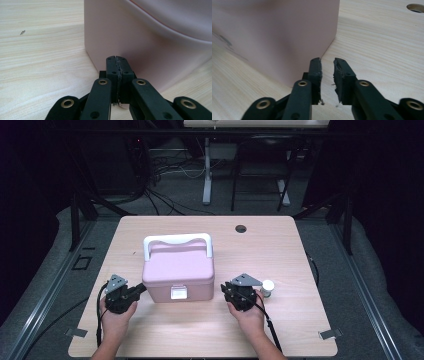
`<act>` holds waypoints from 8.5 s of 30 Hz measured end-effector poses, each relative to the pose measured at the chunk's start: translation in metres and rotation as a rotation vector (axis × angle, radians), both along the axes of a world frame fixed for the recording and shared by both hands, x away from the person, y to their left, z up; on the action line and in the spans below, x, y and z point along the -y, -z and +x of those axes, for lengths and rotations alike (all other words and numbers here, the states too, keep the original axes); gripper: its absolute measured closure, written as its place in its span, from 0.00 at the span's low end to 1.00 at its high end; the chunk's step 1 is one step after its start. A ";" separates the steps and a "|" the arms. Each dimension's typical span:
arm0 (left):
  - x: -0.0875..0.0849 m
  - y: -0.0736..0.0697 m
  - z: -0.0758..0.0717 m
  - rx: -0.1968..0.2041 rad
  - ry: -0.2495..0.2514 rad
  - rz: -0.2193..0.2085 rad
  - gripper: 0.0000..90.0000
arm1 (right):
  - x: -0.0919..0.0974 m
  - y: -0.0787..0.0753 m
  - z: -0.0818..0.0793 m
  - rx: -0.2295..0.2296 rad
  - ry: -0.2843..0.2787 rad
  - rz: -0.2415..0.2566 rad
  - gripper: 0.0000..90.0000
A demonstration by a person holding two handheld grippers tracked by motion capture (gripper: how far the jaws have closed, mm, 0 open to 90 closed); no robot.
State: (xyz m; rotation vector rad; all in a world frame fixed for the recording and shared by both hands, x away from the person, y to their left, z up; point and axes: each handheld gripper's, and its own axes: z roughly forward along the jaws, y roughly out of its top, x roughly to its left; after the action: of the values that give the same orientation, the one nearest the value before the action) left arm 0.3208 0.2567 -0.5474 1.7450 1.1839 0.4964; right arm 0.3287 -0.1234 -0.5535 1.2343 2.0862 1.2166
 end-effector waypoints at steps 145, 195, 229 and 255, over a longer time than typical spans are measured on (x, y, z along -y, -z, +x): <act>0.043 -0.009 -0.080 -0.116 0.230 0.030 0.96 | 0.041 -0.018 -0.101 -0.057 -0.055 -0.084 0.92; 0.037 -0.103 -0.040 -0.082 0.308 -0.089 0.59 | 0.049 -0.117 -0.071 -0.002 -0.215 0.026 0.68; 0.055 -0.090 -0.022 -0.093 0.328 -0.082 0.67 | 0.046 -0.100 -0.045 -0.039 -0.210 0.103 0.71; 0.047 -0.095 -0.032 -0.056 0.320 -0.088 0.81 | 0.043 -0.107 -0.055 -0.012 -0.231 0.112 0.82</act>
State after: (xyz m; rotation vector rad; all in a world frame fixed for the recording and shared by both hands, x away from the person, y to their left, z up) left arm 0.2885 0.2095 -0.4522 1.8368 0.9250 0.2019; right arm 0.2734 -0.1667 -0.4462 1.0712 2.2446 1.4469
